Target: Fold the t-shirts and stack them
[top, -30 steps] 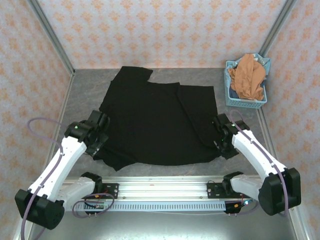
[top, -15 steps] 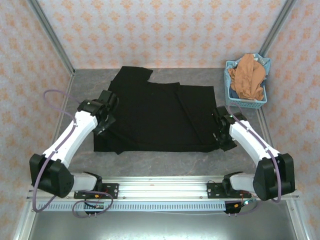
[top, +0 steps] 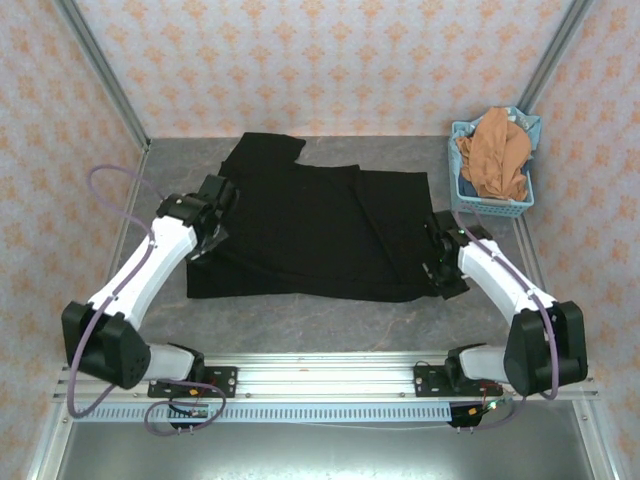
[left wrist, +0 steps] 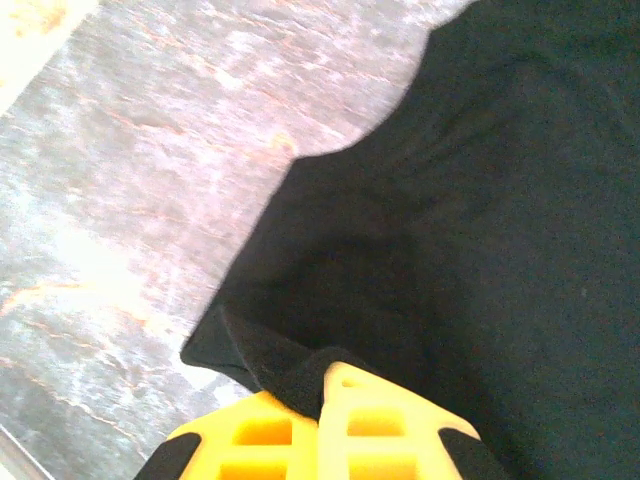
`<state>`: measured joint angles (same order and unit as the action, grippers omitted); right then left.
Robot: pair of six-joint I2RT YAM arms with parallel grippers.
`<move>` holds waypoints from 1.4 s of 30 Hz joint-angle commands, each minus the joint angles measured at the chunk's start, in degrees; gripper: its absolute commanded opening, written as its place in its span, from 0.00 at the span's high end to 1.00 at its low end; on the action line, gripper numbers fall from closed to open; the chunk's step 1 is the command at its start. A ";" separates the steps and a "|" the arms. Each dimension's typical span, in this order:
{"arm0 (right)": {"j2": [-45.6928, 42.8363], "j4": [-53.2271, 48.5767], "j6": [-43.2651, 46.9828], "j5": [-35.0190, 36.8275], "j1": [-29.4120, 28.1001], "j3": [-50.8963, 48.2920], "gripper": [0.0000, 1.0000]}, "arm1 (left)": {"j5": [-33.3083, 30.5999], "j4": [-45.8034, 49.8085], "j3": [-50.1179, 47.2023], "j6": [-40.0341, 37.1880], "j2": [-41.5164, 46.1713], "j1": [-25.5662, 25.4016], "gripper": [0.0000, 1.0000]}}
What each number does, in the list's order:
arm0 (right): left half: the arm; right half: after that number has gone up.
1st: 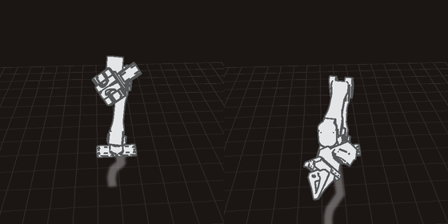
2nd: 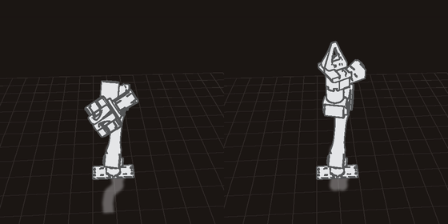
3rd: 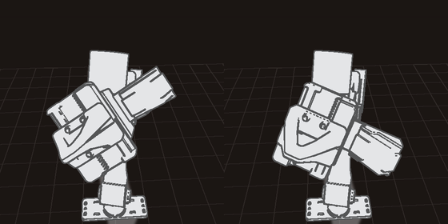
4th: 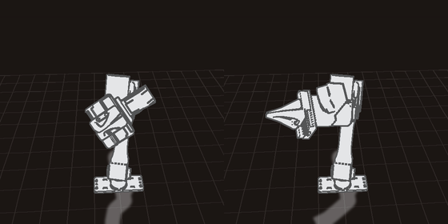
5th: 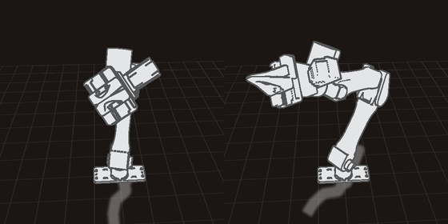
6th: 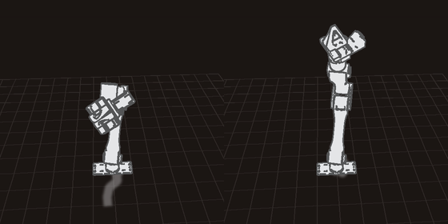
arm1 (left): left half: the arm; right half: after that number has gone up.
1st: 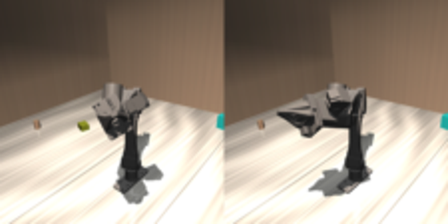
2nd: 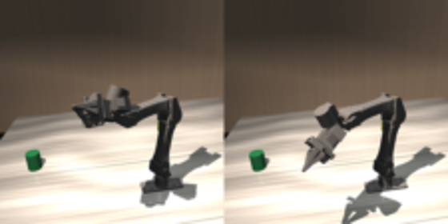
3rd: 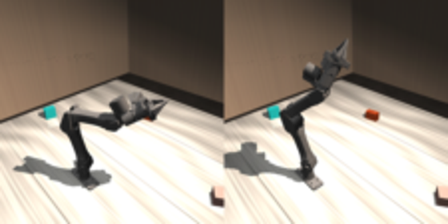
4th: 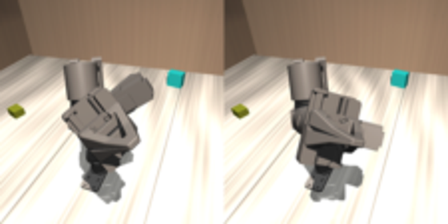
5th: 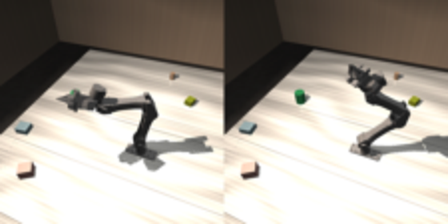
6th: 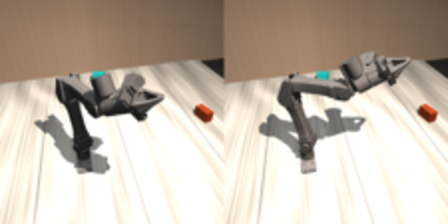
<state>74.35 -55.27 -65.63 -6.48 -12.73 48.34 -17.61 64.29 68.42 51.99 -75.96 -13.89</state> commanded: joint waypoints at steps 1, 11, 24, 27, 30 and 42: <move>4.11 2.91 5.08 -5.10 -3.62 -0.08 1.00 | -7.34 2.11 -3.36 -0.42 4.70 1.05 1.00; 12.90 7.37 12.19 7.18 -4.83 6.92 1.00 | 10.88 -17.21 6.32 -8.76 -18.30 6.31 1.00; 36.91 9.36 14.73 0.95 -4.54 23.00 1.00 | 13.29 -5.94 28.89 -3.33 -50.67 10.59 1.00; 41.88 9.38 15.75 -1.69 -5.76 28.12 1.00 | 14.22 -7.87 22.13 -0.60 -48.63 15.54 1.00; 47.76 7.71 16.49 -4.70 -7.54 35.19 1.00 | 14.71 -10.27 16.41 -0.33 -45.97 20.79 1.00; 42.80 2.38 14.65 5.64 -7.50 34.82 1.00 | 24.84 -17.82 18.37 -10.06 -43.98 19.62 1.00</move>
<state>119.22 -47.35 -50.33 -6.48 -21.80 88.01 2.55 49.15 85.43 44.86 -117.99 9.04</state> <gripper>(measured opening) 0.039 0.043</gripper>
